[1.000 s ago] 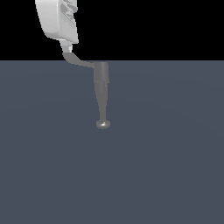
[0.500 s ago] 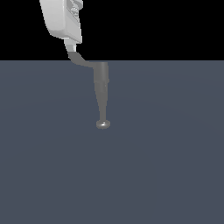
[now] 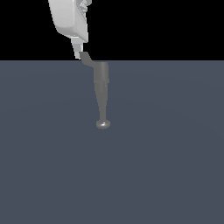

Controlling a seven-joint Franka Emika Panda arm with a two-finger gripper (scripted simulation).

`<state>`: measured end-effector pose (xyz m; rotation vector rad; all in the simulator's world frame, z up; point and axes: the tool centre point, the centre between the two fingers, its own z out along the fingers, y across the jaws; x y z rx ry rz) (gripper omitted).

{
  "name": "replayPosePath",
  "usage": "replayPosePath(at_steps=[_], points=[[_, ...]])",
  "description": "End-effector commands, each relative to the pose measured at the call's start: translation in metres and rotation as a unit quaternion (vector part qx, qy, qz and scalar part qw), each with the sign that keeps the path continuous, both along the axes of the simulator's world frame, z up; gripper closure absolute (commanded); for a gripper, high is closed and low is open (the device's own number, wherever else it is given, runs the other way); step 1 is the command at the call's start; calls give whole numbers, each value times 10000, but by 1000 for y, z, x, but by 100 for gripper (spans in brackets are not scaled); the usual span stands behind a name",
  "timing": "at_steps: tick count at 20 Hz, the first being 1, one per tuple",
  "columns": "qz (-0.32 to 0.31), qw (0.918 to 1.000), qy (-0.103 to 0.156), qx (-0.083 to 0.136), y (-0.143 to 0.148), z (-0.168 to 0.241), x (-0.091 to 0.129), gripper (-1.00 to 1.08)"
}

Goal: Turn on the faucet by rotating a designated handle.

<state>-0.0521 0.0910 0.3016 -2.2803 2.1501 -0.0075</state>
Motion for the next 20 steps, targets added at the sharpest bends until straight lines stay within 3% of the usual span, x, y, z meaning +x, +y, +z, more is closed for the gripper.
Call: replayPosePath(at_steps=[1,4,18,19,20], points=[[-48,10000,38,-9,-13,-2,-9,108],[-3,10000,3,-1,-8,0,-7,108],[-45,10000,41,-10,-100,-2,-3,108],[-45,10000,41,-10,-100,-2,-3,108],[132,9999,11,2,-75,0,-3,108]])
